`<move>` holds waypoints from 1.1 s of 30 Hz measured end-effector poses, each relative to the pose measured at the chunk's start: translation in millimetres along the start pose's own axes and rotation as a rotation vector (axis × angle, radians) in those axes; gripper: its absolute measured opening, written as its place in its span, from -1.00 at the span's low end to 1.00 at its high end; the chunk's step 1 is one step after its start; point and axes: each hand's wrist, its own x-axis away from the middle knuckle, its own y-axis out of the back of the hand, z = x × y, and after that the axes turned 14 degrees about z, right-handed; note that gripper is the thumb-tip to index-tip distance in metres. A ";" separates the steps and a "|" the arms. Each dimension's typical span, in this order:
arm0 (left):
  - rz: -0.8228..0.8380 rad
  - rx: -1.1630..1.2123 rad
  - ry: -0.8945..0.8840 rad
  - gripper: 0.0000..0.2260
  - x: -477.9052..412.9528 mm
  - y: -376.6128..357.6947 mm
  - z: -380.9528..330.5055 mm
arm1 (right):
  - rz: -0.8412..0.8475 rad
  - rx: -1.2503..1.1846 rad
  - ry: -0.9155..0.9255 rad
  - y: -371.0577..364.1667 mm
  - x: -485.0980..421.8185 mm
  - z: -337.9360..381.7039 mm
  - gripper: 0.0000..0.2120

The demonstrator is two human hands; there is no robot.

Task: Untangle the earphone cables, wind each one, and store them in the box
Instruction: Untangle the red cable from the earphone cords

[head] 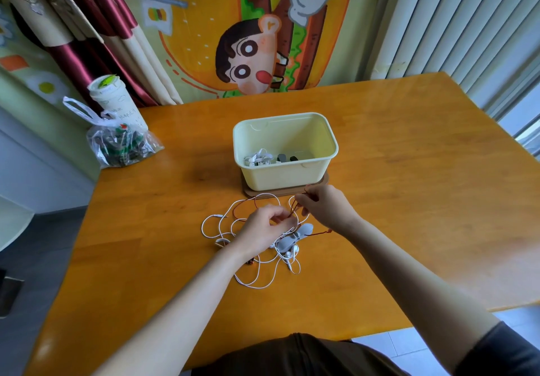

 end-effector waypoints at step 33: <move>0.034 -0.011 0.127 -0.82 6.6 10.0 -4.2 | -0.030 -0.014 0.059 -8.9 -4.9 -1.4 -0.69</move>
